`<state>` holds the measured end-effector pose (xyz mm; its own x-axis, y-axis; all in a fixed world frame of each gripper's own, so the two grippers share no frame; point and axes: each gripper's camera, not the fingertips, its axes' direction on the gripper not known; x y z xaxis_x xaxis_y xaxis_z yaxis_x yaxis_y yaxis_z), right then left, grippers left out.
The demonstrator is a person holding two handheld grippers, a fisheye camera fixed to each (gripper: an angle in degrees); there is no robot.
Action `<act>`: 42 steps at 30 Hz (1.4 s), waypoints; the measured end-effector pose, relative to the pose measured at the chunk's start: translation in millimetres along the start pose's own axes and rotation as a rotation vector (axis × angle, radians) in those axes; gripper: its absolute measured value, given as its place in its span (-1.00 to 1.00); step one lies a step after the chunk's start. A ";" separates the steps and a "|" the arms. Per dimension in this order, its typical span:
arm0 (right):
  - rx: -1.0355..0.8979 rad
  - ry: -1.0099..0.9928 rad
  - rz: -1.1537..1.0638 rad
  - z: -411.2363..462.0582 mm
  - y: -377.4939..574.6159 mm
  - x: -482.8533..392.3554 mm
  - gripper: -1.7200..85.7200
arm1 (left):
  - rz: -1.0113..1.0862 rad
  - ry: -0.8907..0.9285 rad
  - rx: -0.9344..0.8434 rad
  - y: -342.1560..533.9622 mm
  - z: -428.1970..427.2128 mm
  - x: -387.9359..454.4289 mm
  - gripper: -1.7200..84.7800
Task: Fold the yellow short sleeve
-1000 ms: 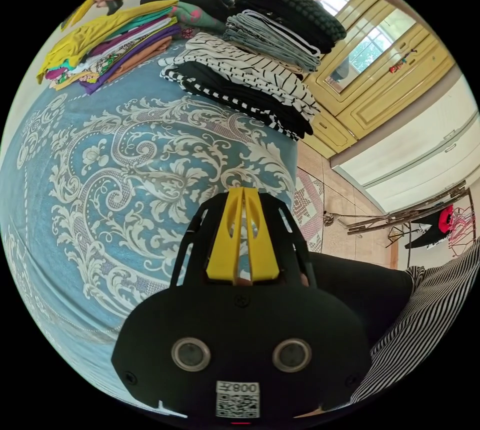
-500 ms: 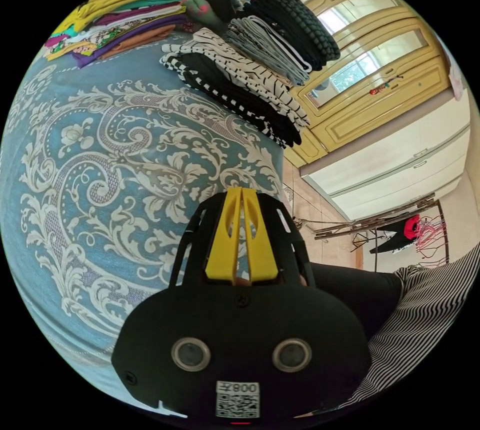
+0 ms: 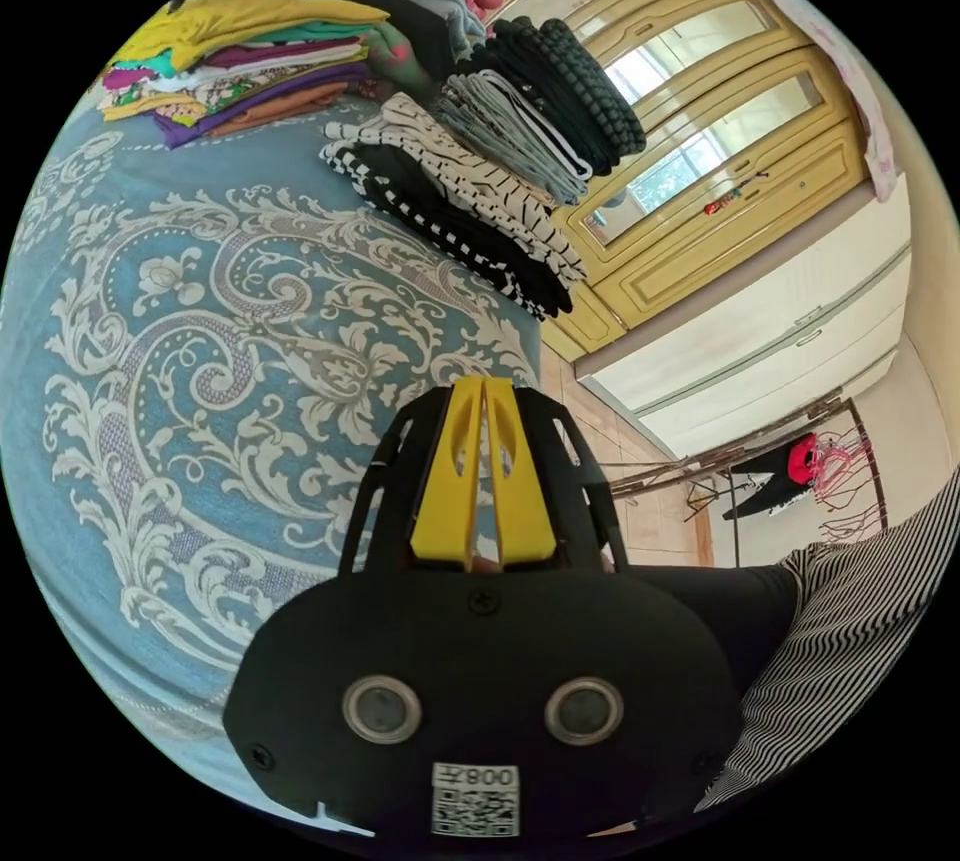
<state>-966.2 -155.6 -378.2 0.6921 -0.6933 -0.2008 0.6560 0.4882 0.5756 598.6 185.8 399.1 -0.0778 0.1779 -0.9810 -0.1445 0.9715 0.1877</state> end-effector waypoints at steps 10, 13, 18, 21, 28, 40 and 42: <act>0.282 -0.493 0.080 -227.5 90.9 41.5 -0.96 | -0.119 -0.182 0.172 74.1 -173.6 31.0 -0.96; 0.326 -0.657 0.060 -321.5 127.0 54.7 -0.96 | -0.181 -0.264 0.246 98.7 -237.9 55.4 -0.95; 0.351 -0.799 -0.029 -483.1 187.8 51.7 -0.96 | -0.237 -0.335 0.415 133.9 -344.5 110.5 -0.92; 0.392 -0.859 -0.074 -564.7 222.7 47.1 -0.96 | -0.257 -0.420 0.488 157.0 -391.2 146.9 -0.89; 0.447 -1.052 -0.117 -691.2 301.9 51.9 -0.96 | -0.333 -0.493 0.520 211.9 -441.4 207.9 -0.81; 0.334 -1.203 -0.158 -782.7 357.3 24.2 -0.96 | -0.387 -0.510 0.379 224.0 -460.2 267.0 -0.79; 0.362 -1.194 -0.176 -811.5 359.9 28.6 -0.96 | -0.350 -0.537 0.394 208.0 -482.4 278.2 -0.79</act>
<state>-466.0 430.5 -820.0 -0.2234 -0.8723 0.4349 0.4605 0.2987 0.8359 71.1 361.9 189.3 0.4143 -0.1976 -0.8884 0.2987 0.9516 -0.0724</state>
